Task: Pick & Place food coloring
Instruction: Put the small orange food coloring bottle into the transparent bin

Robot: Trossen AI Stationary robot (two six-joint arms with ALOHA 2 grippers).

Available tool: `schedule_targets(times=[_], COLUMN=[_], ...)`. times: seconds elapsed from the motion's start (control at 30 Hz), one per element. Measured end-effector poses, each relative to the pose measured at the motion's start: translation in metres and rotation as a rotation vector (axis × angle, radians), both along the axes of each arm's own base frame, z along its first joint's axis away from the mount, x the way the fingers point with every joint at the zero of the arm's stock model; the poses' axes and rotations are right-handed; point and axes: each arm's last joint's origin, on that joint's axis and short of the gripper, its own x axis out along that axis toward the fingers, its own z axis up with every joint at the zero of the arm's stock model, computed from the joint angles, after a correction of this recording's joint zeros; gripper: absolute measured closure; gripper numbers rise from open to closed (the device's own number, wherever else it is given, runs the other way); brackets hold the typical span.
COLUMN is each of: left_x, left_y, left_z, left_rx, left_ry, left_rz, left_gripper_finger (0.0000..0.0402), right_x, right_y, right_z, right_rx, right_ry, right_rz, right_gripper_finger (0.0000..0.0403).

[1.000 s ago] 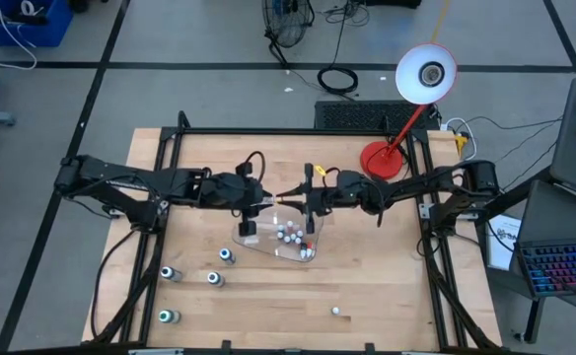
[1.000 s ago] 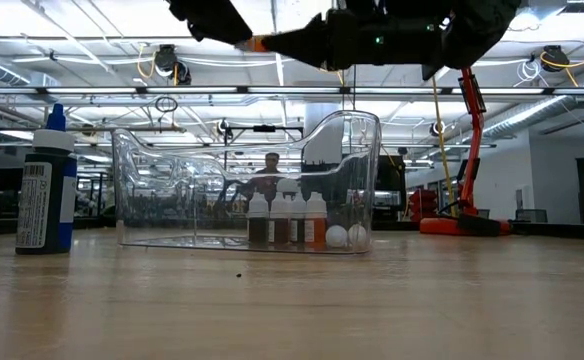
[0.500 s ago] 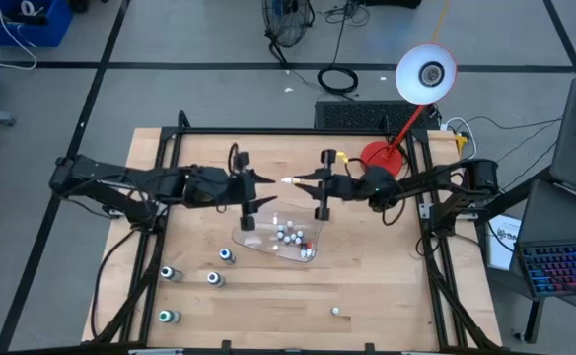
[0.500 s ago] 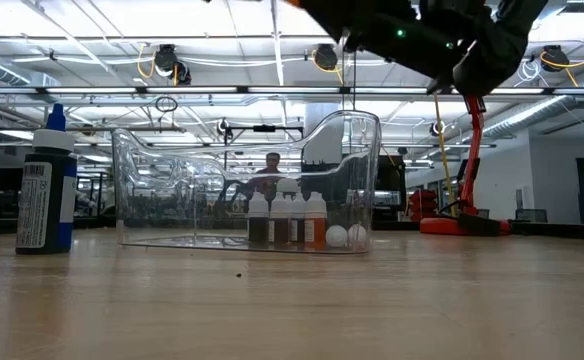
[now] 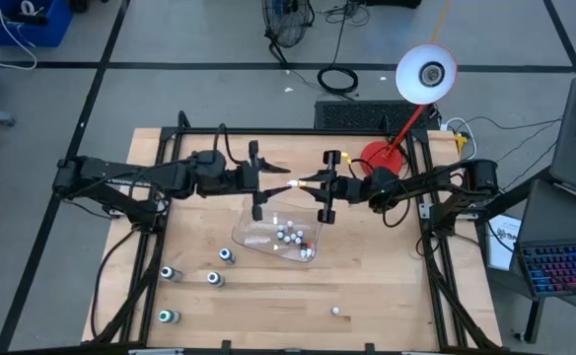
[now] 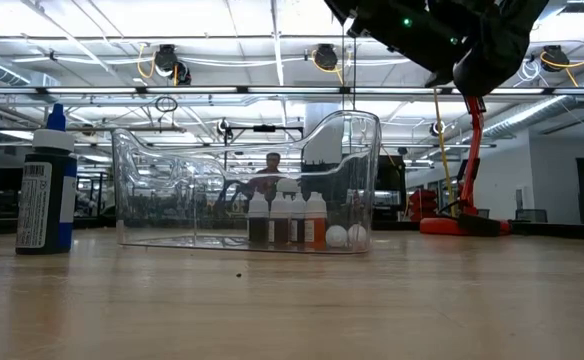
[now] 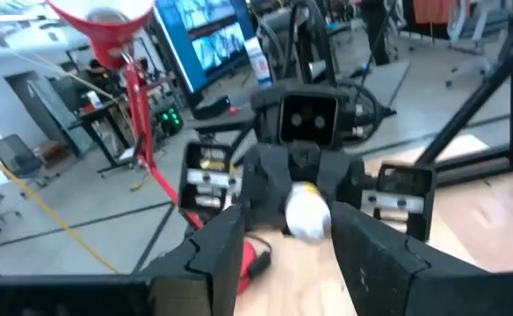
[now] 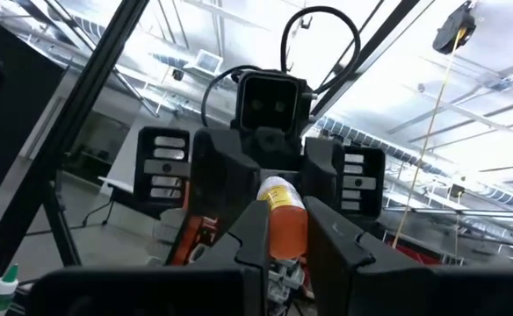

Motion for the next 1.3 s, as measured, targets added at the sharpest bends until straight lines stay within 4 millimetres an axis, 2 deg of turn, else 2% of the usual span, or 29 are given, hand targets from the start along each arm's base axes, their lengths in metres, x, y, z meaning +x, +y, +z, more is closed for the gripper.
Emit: schedule_targets(times=[0.2,0.43,1.3], left_x=[0.013,0.016,0.007], left_y=[0.000,-0.001,-0.001], left_z=[-0.013,-0.018,-0.010], left_rx=[-0.008,0.008,0.062], left_ry=[0.035,0.054,0.063], left_rz=[-0.002,-0.034,0.001], left_gripper_finger=[0.0227,0.0227,0.0227], right_x=[0.000,0.001,0.002], right_y=[0.000,0.000,0.000], right_z=[0.000,-0.001,-0.004], right_rx=[0.005,0.008,0.012], right_ry=[0.004,0.014,0.050], right_rz=[0.004,0.004,0.004], right_gripper_finger=[0.0365,0.0365,0.0365])
